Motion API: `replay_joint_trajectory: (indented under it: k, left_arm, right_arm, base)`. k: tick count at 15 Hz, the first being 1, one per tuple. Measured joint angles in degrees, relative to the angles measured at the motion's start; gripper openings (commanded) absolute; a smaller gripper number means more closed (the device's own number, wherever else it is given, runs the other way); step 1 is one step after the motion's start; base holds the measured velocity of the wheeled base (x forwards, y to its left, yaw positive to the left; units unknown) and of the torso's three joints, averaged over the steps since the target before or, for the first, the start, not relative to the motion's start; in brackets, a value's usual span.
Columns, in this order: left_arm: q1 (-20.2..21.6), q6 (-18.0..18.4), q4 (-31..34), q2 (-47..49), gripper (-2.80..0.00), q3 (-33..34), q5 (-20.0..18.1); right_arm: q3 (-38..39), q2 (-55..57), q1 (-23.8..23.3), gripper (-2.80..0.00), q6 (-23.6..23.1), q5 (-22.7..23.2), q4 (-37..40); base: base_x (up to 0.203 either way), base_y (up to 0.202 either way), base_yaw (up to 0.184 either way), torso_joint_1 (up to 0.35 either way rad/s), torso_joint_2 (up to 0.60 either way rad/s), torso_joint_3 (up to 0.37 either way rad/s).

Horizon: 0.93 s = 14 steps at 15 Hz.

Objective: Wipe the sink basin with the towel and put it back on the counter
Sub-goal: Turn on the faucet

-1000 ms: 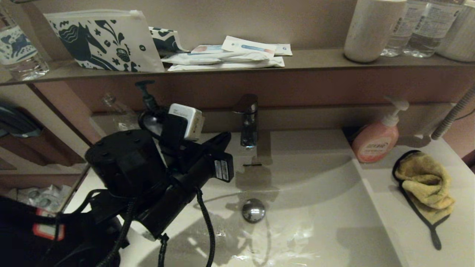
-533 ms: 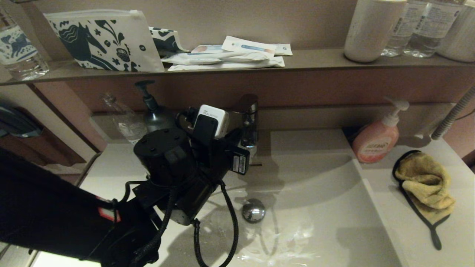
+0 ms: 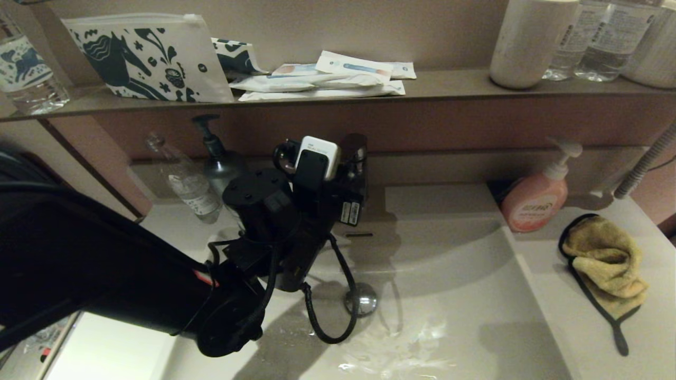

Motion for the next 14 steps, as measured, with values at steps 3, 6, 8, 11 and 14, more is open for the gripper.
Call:
replay_joint_trajectory:
  k: [3,6,8,11,14]
  left_arm:
    - [0.6,0.5,0.0,0.2,-2.80,-1.5,0.0]
    - [0.7,0.5,0.4,-0.2,-2.80,-3.0,0.1]
    - [0.2,0.5,0.3,-0.7,-2.80,-3.2,0.4]
    - [-1.0,0.5,0.2,-2.1,-2.80,-3.3,0.9]
    - [-1.2,0.5,0.2,-3.0,-2.80,-3.1,0.9]
  right_arm:
    - [0.0,0.0,0.0,-2.80,0.0,0.0,0.0]
    - [0.0,0.0,0.0,-2.80,0.0,0.0,0.0]
    - [0.0,0.0,0.0,-2.80,0.0,0.0,0.0]
    - [0.0,0.0,0.0,-2.80,0.0,0.0,0.0]
    - [0.0,0.0,0.0,-2.80,0.0,0.0,0.0]
  base:
    - [0.000,0.000,0.000,0.000,0.00,0.000]
    - [0.000,0.000,0.000,0.000,0.00,0.000]
    - [0.000,0.000,0.000,0.000,0.00,0.000]
    - [0.000,0.000,0.000,0.000,0.00,0.000]
    - [0.000,0.000,0.000,0.000,0.00,0.000]
